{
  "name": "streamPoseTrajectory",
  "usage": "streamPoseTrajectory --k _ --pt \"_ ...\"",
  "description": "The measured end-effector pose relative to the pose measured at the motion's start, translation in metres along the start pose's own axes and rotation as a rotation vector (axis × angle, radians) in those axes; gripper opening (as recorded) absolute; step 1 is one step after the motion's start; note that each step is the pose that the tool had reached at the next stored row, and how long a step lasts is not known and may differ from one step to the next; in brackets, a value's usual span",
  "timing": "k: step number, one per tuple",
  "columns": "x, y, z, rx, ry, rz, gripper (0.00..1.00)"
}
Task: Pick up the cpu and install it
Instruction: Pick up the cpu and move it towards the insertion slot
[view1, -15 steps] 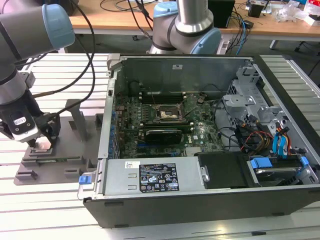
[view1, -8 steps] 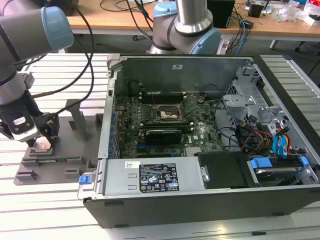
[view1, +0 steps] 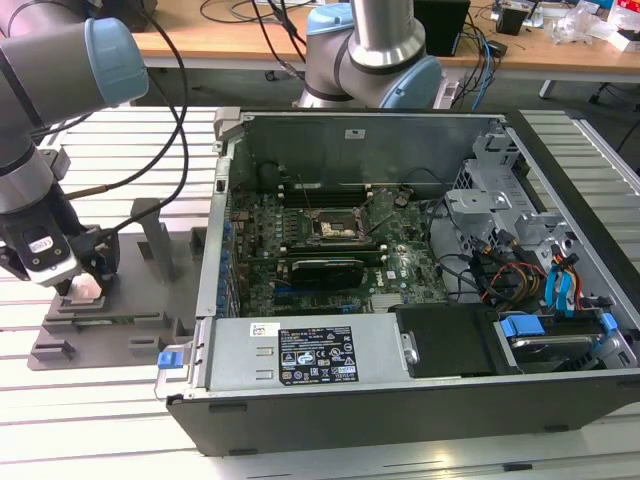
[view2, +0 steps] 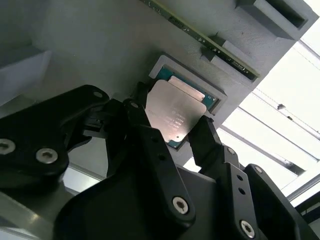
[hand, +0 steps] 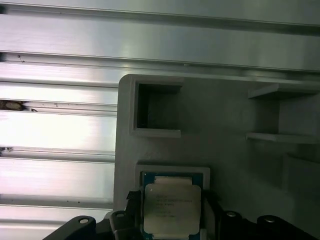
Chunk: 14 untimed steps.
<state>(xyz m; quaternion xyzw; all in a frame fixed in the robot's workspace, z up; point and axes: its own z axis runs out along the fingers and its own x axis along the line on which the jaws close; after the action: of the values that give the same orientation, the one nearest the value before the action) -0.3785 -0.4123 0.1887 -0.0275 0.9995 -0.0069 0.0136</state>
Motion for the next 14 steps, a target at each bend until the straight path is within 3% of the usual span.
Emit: streamPoseTrajectory --k 1,14 --pt "0.0000 0.0000 0.0000 0.0001 0.0001 0.000 0.55" --pt "-0.0003 -0.0001 -0.0111 0.0020 0.0001 0.000 0.55"
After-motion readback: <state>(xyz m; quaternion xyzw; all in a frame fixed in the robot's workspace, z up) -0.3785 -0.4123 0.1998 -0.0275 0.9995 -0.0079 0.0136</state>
